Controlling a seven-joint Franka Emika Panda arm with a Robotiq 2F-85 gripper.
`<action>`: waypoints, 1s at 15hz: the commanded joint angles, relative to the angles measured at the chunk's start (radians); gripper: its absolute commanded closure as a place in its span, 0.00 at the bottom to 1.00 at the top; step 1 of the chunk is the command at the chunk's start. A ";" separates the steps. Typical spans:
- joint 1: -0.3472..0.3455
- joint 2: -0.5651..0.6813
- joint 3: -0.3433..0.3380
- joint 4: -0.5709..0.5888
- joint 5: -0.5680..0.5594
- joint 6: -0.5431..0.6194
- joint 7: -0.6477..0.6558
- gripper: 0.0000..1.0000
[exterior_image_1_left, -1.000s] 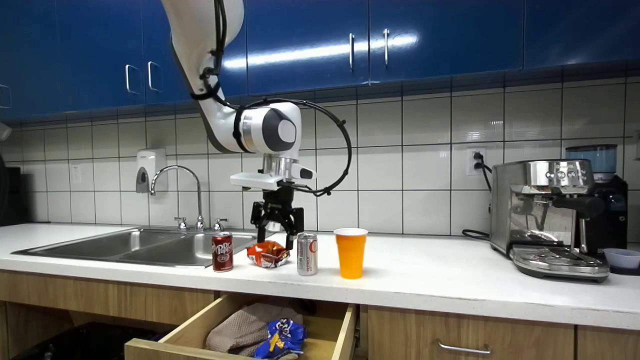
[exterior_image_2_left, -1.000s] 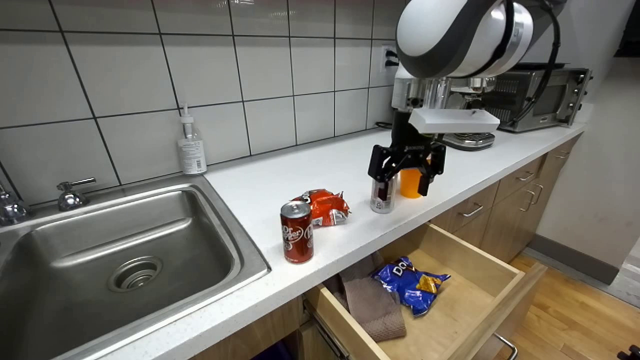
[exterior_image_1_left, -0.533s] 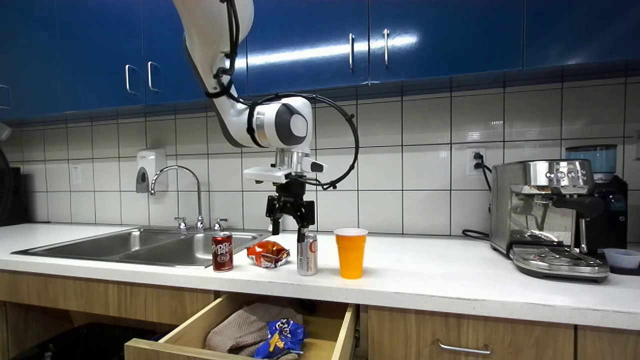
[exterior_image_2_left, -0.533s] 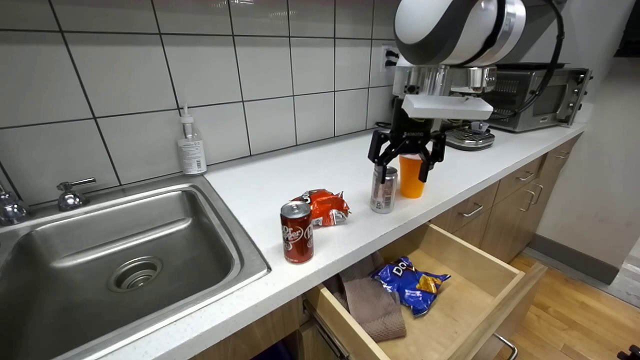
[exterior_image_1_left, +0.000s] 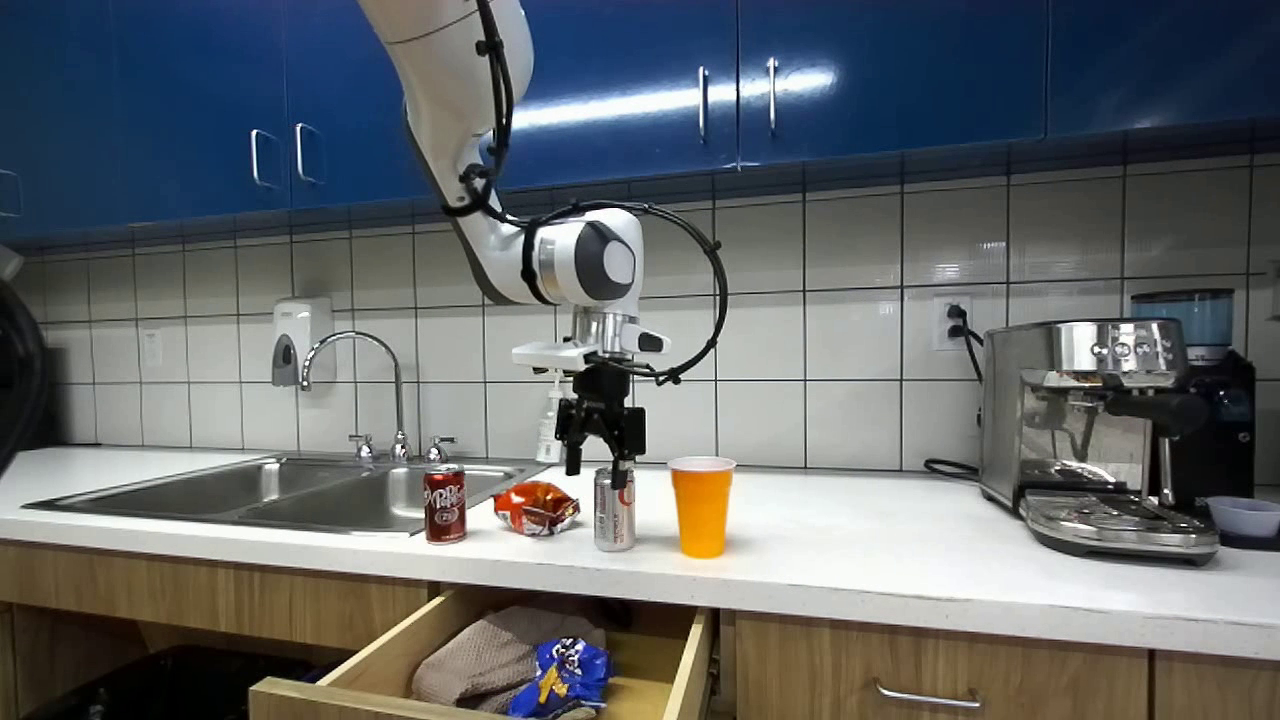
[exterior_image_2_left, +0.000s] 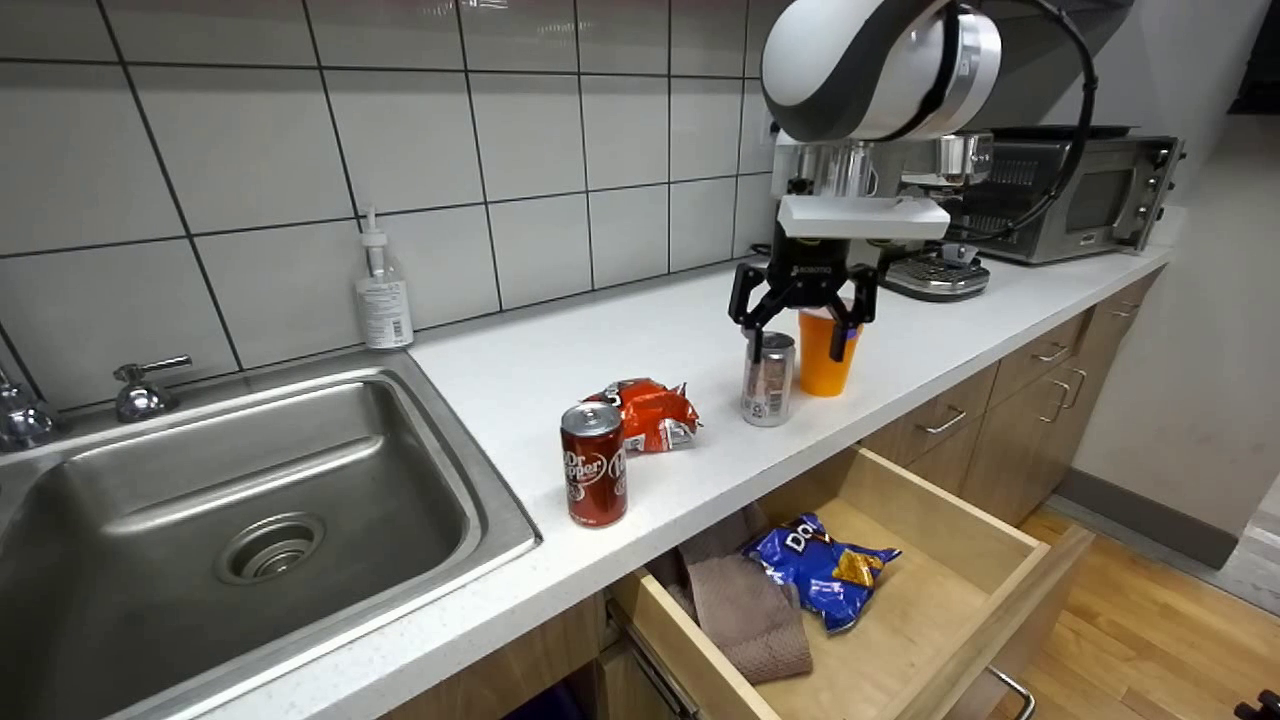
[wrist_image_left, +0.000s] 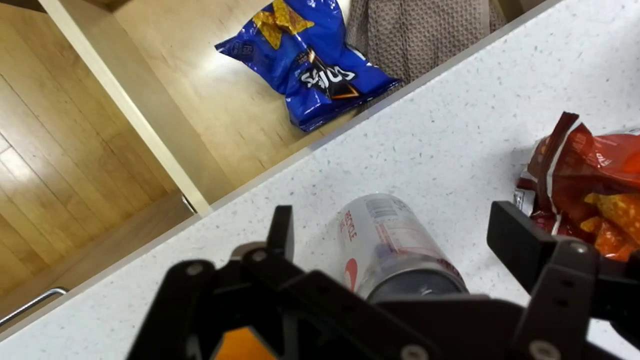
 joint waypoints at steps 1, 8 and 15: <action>-0.010 0.066 0.004 0.111 0.005 -0.067 0.029 0.00; -0.012 0.140 0.000 0.194 0.007 -0.084 0.052 0.00; -0.004 0.150 -0.002 0.200 -0.005 -0.070 0.055 0.32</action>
